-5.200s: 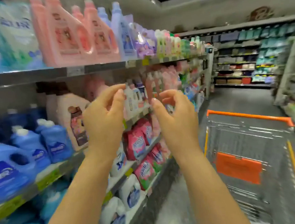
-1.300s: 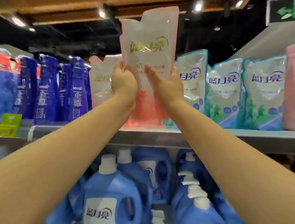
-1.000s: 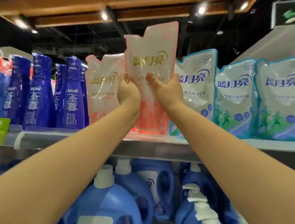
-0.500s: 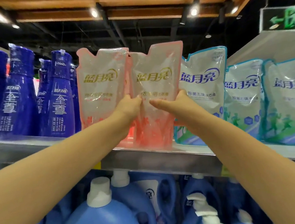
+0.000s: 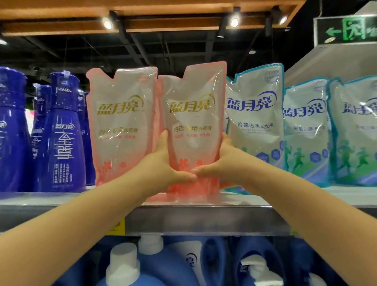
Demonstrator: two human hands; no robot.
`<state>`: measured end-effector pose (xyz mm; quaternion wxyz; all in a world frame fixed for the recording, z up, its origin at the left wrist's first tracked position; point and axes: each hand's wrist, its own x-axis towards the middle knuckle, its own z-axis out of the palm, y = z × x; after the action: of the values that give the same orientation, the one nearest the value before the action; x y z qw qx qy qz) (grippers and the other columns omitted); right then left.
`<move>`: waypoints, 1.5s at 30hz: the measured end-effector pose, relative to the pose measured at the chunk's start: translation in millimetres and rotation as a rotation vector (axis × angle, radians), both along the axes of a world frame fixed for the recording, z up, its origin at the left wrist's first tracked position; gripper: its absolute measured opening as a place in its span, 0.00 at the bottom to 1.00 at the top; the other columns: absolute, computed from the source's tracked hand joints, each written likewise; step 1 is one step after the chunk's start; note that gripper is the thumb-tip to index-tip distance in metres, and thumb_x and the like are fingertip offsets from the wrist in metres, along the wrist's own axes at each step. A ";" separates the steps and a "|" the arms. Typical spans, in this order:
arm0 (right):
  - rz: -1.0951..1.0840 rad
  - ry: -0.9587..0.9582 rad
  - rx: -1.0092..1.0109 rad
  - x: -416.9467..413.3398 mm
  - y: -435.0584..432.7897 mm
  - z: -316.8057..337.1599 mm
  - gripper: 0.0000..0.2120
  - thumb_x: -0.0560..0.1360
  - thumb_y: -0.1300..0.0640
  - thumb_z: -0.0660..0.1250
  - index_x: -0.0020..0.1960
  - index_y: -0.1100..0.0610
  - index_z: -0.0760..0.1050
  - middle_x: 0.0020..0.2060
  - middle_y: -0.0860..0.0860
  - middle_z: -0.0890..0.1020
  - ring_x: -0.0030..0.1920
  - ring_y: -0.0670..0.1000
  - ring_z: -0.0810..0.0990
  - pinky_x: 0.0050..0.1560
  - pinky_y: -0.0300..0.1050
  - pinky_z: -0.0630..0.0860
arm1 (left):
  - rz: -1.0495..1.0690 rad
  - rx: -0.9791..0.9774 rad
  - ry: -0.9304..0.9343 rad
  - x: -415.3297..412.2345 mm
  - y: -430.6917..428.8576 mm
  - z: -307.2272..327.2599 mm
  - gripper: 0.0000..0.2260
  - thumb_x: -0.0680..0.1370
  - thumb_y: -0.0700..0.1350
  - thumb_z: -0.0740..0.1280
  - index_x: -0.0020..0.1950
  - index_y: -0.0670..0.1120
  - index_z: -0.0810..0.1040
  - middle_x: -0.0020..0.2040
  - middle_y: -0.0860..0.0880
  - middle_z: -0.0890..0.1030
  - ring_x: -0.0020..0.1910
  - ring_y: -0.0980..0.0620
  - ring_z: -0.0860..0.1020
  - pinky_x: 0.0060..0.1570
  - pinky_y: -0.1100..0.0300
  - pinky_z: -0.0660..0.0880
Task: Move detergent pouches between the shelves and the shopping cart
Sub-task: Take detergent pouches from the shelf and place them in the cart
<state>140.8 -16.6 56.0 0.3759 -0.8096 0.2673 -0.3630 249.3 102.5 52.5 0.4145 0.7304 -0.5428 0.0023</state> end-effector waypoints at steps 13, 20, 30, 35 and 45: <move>-0.217 0.106 -0.365 -73.2 14.2 -0.9 0.34 0.68 0.48 0.74 0.70 0.48 0.64 0.54 0.46 0.76 0.53 0.49 0.77 0.58 0.47 0.75 | 0.067 -0.152 -0.221 -4.3 10.0 -12.6 0.54 0.66 0.53 0.75 0.74 0.59 0.34 0.74 0.46 0.57 0.67 0.46 0.67 0.64 0.51 0.66; -0.470 0.136 -0.395 -117.8 -23.0 19.7 0.43 0.68 0.48 0.75 0.74 0.53 0.55 0.68 0.54 0.69 0.65 0.55 0.71 0.56 0.45 0.67 | 0.101 -0.556 -0.637 -37.7 -16.4 -8.9 0.39 0.69 0.58 0.67 0.74 0.48 0.53 0.69 0.40 0.61 0.66 0.45 0.59 0.68 0.57 0.55; -0.306 0.233 -0.023 -119.1 -57.9 19.7 0.46 0.66 0.44 0.75 0.73 0.58 0.54 0.68 0.56 0.68 0.62 0.56 0.72 0.60 0.50 0.74 | -0.099 -0.218 -0.302 -100.8 -81.2 -4.8 0.44 0.72 0.57 0.68 0.77 0.45 0.44 0.75 0.43 0.58 0.73 0.46 0.61 0.69 0.55 0.62; -0.199 0.280 -0.043 -115.8 -54.1 12.3 0.46 0.61 0.38 0.75 0.70 0.57 0.60 0.60 0.55 0.75 0.55 0.54 0.77 0.51 0.48 0.77 | -0.027 -0.152 -0.155 -104.2 -92.2 -1.3 0.48 0.69 0.57 0.72 0.76 0.47 0.42 0.71 0.39 0.64 0.66 0.43 0.70 0.61 0.55 0.68; -0.263 0.317 -0.145 -121.4 -48.8 8.1 0.46 0.70 0.43 0.71 0.74 0.63 0.50 0.64 0.58 0.71 0.58 0.54 0.75 0.55 0.47 0.78 | -0.052 -0.144 -0.016 -114.6 -83.5 -2.2 0.48 0.71 0.50 0.73 0.77 0.49 0.39 0.72 0.47 0.66 0.66 0.48 0.71 0.60 0.59 0.69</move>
<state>19.3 -65.4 64.0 0.2195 -0.8396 0.3995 -0.2955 134.8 19.0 50.3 0.4614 0.6844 -0.5634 0.0365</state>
